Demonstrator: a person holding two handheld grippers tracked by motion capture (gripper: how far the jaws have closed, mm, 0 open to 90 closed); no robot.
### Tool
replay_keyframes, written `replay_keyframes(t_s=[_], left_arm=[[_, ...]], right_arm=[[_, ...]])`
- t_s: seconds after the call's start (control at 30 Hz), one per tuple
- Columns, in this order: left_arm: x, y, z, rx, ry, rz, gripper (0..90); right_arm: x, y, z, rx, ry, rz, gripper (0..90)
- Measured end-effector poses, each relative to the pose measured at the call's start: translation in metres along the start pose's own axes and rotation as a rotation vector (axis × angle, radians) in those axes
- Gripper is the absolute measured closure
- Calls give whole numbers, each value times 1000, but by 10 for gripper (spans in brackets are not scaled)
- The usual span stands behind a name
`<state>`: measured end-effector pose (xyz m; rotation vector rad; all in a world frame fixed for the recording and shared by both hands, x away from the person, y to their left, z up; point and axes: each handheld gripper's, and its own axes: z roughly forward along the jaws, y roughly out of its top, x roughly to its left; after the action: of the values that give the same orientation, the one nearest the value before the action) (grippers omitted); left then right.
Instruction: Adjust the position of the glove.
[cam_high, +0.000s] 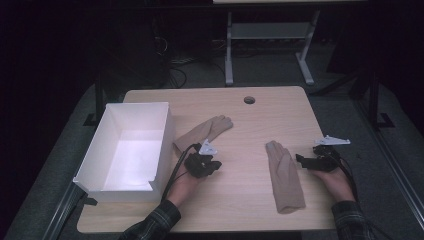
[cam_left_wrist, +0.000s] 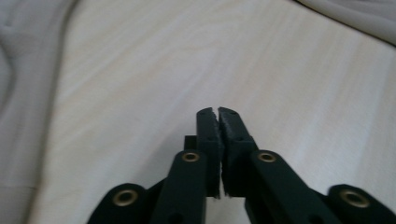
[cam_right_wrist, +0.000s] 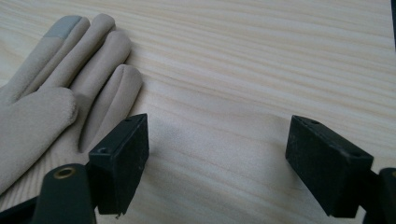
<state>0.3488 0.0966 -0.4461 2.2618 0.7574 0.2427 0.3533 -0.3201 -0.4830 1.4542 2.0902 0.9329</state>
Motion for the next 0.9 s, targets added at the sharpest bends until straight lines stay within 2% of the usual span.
replay_keyframes(t_s=[0.1, 0.17, 0.3, 0.33, 0.47, 0.53, 0.7, 0.73, 0.8, 0.83, 0.9], left_arm=[[7, 7, 1, -2, 27, -24, 894], [12, 14, 2, -3, 68, -10, 894], [21, 25, 4, -7, 106, -14, 894], [24, 27, 6, -12, 108, -26, 894], [35, 35, 12, -13, 170, -29, 893], [43, 38, 15, -20, 189, -45, 893], [55, 43, 20, -19, 227, -39, 894], [59, 44, 23, -25, 258, -41, 894], [61, 44, 25, -30, 270, -43, 894], [67, 42, 28, -20, 270, -62, 894], [70, 40, 31, -14, 272, -69, 894]], right_arm=[[0, 0, 0, 0, 0, 0, 212], [0, 0, 0, 0, 0, 0, 212], [0, 0, 0, 0, 0, 0, 212], [0, 0, 0, 0, 0, 0, 212], [0, 0, 0, 0, 0, 0, 212], [0, 0, 0, 0, 1, -1, 212], [0, 0, 0, -2, 0, -2, 212], [0, 0, 0, -1, 1, -3, 212], [0, 0, 0, -1, 1, -3, 212], [0, 0, 0, -1, 1, -3, 212], [0, 0, 0, -1, 1, -2, 212]])
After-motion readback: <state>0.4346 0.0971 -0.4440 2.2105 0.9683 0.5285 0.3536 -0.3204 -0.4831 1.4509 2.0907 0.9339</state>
